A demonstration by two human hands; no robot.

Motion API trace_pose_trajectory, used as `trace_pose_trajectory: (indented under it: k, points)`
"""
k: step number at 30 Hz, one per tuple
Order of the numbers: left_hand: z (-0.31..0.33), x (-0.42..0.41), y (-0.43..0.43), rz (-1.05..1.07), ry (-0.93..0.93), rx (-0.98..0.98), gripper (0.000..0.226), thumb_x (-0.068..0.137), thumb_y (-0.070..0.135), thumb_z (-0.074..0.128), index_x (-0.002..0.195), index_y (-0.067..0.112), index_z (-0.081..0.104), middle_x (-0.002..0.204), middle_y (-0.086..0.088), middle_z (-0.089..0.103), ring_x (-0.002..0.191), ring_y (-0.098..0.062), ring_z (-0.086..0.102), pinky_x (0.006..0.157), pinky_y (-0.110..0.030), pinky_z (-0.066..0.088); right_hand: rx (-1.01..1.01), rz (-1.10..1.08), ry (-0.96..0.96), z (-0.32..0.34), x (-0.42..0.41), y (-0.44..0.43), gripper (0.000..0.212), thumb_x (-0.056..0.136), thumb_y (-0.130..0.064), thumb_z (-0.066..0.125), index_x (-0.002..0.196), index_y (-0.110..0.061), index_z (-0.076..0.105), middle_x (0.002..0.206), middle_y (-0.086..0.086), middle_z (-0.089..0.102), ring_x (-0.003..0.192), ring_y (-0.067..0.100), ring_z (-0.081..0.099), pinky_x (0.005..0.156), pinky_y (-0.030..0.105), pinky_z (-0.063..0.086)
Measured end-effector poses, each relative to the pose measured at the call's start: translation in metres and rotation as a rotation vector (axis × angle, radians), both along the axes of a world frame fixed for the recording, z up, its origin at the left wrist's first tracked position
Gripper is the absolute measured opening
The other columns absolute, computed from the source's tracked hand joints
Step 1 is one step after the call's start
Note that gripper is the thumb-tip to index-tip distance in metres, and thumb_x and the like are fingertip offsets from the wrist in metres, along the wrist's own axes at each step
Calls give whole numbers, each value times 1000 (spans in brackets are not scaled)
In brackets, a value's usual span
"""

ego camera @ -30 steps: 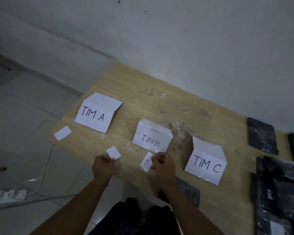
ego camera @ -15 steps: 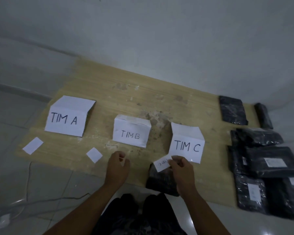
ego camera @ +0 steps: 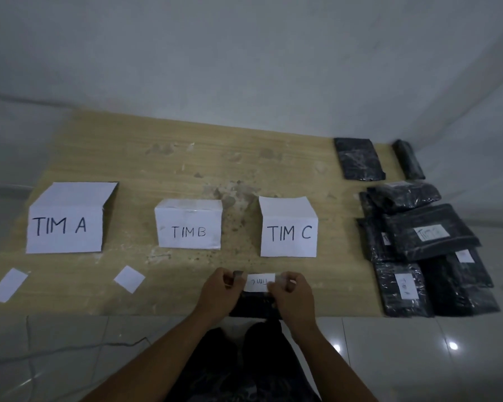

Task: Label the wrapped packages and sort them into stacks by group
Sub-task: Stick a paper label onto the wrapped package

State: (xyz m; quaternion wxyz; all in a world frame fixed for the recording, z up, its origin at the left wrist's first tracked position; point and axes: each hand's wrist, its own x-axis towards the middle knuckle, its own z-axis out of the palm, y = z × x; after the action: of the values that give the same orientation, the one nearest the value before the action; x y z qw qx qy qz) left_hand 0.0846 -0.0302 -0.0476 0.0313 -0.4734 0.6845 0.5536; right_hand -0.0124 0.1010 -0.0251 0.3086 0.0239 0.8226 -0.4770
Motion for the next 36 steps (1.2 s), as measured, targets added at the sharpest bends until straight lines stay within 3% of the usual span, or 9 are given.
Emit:
trace_pose_trajectory:
  k: [8, 10, 16, 20, 23, 25, 29, 32, 36]
  points:
    - [-1, 3, 3, -4, 26, 4, 32, 84, 50, 63, 90, 20, 52, 86, 5, 61, 79, -7, 60, 60, -19, 43, 102, 180, 219, 7, 4, -1, 35, 83, -13, 70, 110, -15, 48, 91, -1, 61, 73, 2, 59, 55, 9, 49]
    - [0, 5, 3, -22, 30, 22, 32, 85, 50, 62, 92, 21, 53, 88, 8, 61, 80, -5, 59, 60, -18, 42, 111, 192, 230, 7, 3, -1, 37, 84, -16, 70, 113, -17, 47, 93, 0, 63, 75, 5, 62, 54, 8, 48]
    - [3, 6, 3, 46, 90, -13, 16, 87, 41, 63, 86, 30, 52, 90, 8, 60, 84, -11, 60, 64, -20, 44, -2, 123, 159, 2, -1, 4, 36, 82, -16, 73, 112, -20, 52, 95, -1, 68, 83, 4, 66, 67, 14, 54]
    - [3, 3, -2, 121, 166, -77, 11, 92, 27, 59, 101, 21, 61, 95, 6, 62, 92, -14, 61, 69, -18, 44, -152, 43, -14, 2, -9, 9, 34, 86, -17, 70, 114, -23, 53, 101, 5, 70, 92, 19, 69, 81, 44, 58]
    - [13, -4, -5, 100, 204, -36, 23, 95, 29, 55, 110, 15, 66, 100, 4, 68, 91, -8, 63, 71, -14, 45, -281, -45, -153, 7, -14, 10, 33, 86, -9, 68, 115, -19, 54, 100, 11, 71, 95, 27, 69, 86, 49, 56]
    - [23, -12, -5, 102, 229, 168, 27, 96, 32, 52, 107, 14, 69, 101, -2, 73, 91, -12, 68, 76, -19, 50, -318, -43, -178, 12, -16, 11, 34, 86, -7, 68, 115, -17, 55, 96, 11, 72, 93, 27, 69, 85, 47, 56]
    - [43, -20, -4, 268, 354, 830, 28, 100, 18, 44, 99, 1, 66, 98, -18, 73, 87, -27, 71, 74, -38, 60, -300, -6, -165, 14, -15, 13, 35, 85, -9, 70, 116, -18, 54, 95, 11, 73, 88, 24, 71, 78, 41, 59]
    - [47, -18, -6, 220, 377, 877, 25, 99, 19, 47, 101, 5, 68, 103, -19, 71, 89, -28, 69, 72, -38, 60, -267, -13, -135, 12, -15, 13, 34, 85, -10, 69, 114, -20, 54, 93, 11, 73, 83, 19, 71, 67, 31, 57]
    - [43, -14, -11, 227, 410, 860, 22, 96, 18, 52, 108, 8, 67, 108, -17, 69, 94, -28, 66, 68, -35, 59, -211, -10, -75, 12, -13, 12, 32, 86, -10, 69, 111, -20, 53, 88, 8, 72, 83, 18, 70, 68, 30, 57]
